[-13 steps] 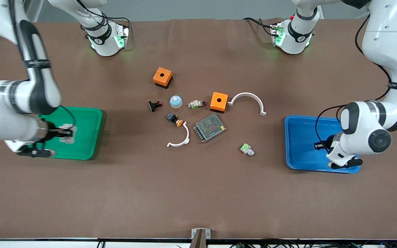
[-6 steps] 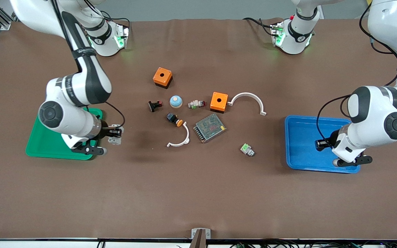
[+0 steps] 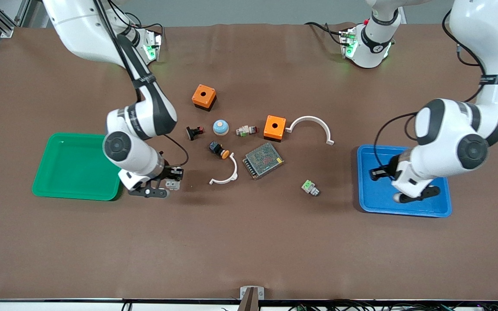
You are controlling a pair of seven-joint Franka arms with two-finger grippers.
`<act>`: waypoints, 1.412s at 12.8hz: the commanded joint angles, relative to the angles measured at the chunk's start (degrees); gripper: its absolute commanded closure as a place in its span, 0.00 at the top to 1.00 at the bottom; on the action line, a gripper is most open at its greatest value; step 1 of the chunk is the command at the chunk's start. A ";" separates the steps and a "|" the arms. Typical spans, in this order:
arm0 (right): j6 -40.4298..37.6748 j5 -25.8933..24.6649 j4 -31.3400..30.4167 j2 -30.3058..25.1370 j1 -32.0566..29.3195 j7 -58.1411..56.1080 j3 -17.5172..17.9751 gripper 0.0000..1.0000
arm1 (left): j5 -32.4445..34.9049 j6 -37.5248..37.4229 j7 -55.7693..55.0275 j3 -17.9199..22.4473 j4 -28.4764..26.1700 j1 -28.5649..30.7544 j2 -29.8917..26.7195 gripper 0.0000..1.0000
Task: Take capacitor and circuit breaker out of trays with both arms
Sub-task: 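Carry the capacitor with the left gripper while the right gripper carries the breaker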
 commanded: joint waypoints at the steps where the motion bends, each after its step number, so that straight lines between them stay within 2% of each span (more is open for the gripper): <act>1: 3.61 0.91 0.88 1.96 2.39 3.41 -0.62 0.03 | -0.84 0.93 -6.66 -2.97 -1.06 -1.87 -0.12 0.00; 3: 4.42 0.91 1.85 3.99 3.46 4.74 -0.62 0.03 | -0.84 2.95 -12.29 -2.97 -1.41 -6.08 1.10 0.00; 5: 4.16 0.91 1.85 4.26 4.07 5.09 -0.62 0.03 | -0.84 8.29 -15.90 -2.97 -3.51 -8.99 2.42 0.00; 9: 3.98 0.82 1.94 5.66 4.95 9.57 -0.62 0.03 | -0.48 17.27 -16.36 -2.89 -8.26 -11.10 5.32 0.00; 12: 3.90 0.82 1.94 6.37 5.04 9.40 -0.62 0.05 | -0.40 18.70 -17.23 -2.88 -8.88 -11.64 7.08 0.00; 13: 3.90 0.73 2.03 6.28 5.04 9.40 -0.70 0.19 | -0.31 18.78 -17.24 -2.88 -10.19 -11.64 7.87 0.00; 14: 3.81 0.73 2.37 6.28 5.04 9.31 -0.70 0.63 | -0.22 18.70 -17.24 -2.88 -11.68 -11.64 7.53 0.00; 15: 3.81 0.38 2.38 6.19 5.13 9.31 -0.70 0.96 | -0.22 18.70 -17.24 -2.88 -12.83 -11.81 7.18 0.00; 16: 3.72 0.21 2.38 5.85 5.13 9.14 -0.70 1.00 | -0.22 18.70 -17.24 -2.80 -12.92 -11.90 7.35 0.01; 17: 2.76 -0.14 2.73 5.41 5.04 8.88 -0.88 1.00 | -0.13 18.78 -17.32 -2.71 -12.84 -12.17 7.79 0.07; 18: 0.75 -0.15 4.21 5.23 4.61 8.79 -0.97 1.00 | -0.13 18.78 -17.41 -2.62 -12.49 -12.25 7.96 0.24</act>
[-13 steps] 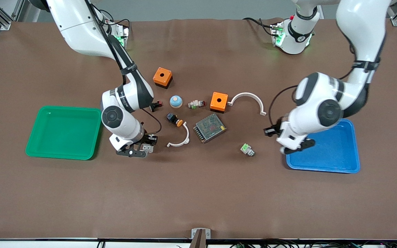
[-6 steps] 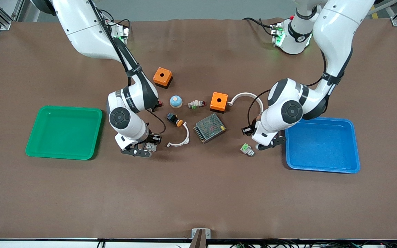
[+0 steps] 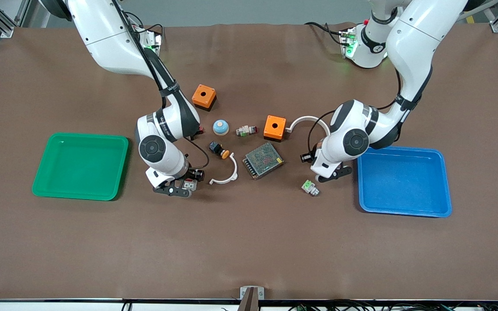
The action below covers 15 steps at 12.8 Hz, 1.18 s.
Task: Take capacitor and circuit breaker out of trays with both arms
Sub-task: 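Lower and release the capacitor and breaker onto the table between the trays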
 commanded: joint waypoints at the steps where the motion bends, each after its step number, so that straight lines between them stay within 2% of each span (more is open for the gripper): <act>1: -7.06 -0.25 4.68 -0.27 -0.06 0.39 -0.87 1.00 | -0.12 0.75 -1.13 0.48 0.12 -0.41 -0.43 0.59; 2: -12.15 -0.86 6.97 -0.79 -0.32 0.39 -1.05 1.00 | 0.14 0.66 -0.87 0.66 0.73 -0.32 -0.43 1.00; 4: -23.93 -2.97 9.80 -5.34 -2.07 -0.92 -2.54 1.00 | 2.60 0.05 -1.04 0.75 3.19 -0.15 -0.51 1.00; 6: -29.67 -3.24 9.46 -11.49 -5.66 -6.79 -2.63 1.00 | 2.96 -1.87 -0.95 1.18 6.96 0.99 -1.13 1.00; 7: -32.30 -3.24 9.45 -13.96 -7.60 -8.82 -2.63 1.00 | 3.66 -5.28 -0.87 1.88 10.03 1.44 -1.65 1.00; 9: -35.31 -3.76 7.88 -20.02 -11.73 -12.60 -2.72 1.00 | 8.12 -16.07 -0.78 2.77 18.97 2.14 -2.01 1.00; 11: -35.67 -4.03 3.59 -26.08 -16.12 -18.38 -2.72 1.00 | 10.86 -23.57 -0.60 2.86 26.29 3.89 -2.18 1.00; 13: -36.98 -4.47 0.41 -31.10 -20.61 -26.11 -2.72 1.00 | 11.05 -25.62 -0.16 2.86 29.12 6.35 -4.28 1.00; 15: -39.62 -6.83 0.84 -33.31 -24.39 -32.18 -2.63 1.00 | 10.96 -26.32 2.81 2.77 29.30 9.60 -6.92 1.00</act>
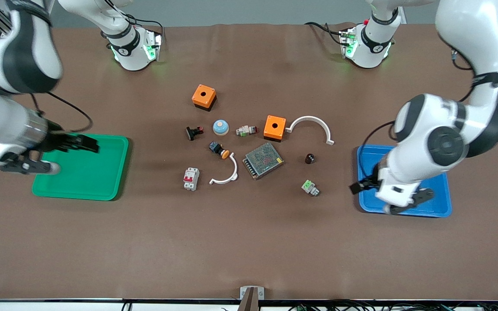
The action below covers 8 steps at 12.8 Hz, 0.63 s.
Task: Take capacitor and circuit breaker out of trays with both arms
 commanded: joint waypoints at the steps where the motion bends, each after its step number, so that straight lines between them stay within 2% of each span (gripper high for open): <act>1: -1.29 -2.83 -3.11 -4.67 -4.49 -7.74 1.22 1.00 | 0.91 -3.11 2.85 -0.41 0.20 4.16 -2.84 1.00; 4: -4.09 -3.10 0.56 -4.68 -6.26 -8.47 1.22 1.00 | 1.61 -7.16 7.85 -0.06 1.43 6.46 -4.52 1.00; 7: -6.56 -3.11 5.05 -4.94 -6.09 -8.56 1.57 1.00 | 6.26 -8.14 8.92 -0.15 1.43 7.34 -6.98 1.00; 8: -6.83 -3.45 8.98 -4.94 -5.83 -8.47 1.66 1.00 | 7.84 -8.14 9.62 -0.24 1.43 7.43 -8.46 1.00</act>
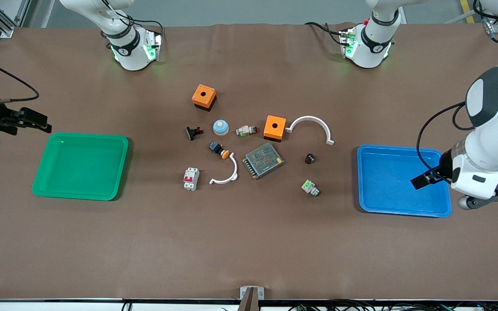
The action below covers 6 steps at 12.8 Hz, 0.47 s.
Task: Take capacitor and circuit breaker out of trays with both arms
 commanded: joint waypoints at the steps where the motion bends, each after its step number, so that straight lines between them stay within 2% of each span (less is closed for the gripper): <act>1: -1.23 -1.48 5.88 -0.75 -0.68 -0.55 0.99 1.00 | 2.67 -1.43 1.33 -0.25 -0.15 0.07 -3.05 1.00; 3: -0.88 -1.74 8.96 -0.57 -0.86 -0.03 0.99 1.00 | 2.06 -2.66 1.33 -0.25 -0.15 0.07 -3.24 1.00; 6: -0.70 -1.74 10.28 -0.40 -1.04 -0.29 0.90 1.00 | 1.87 -2.84 1.33 -0.34 -0.16 -0.01 -3.32 1.00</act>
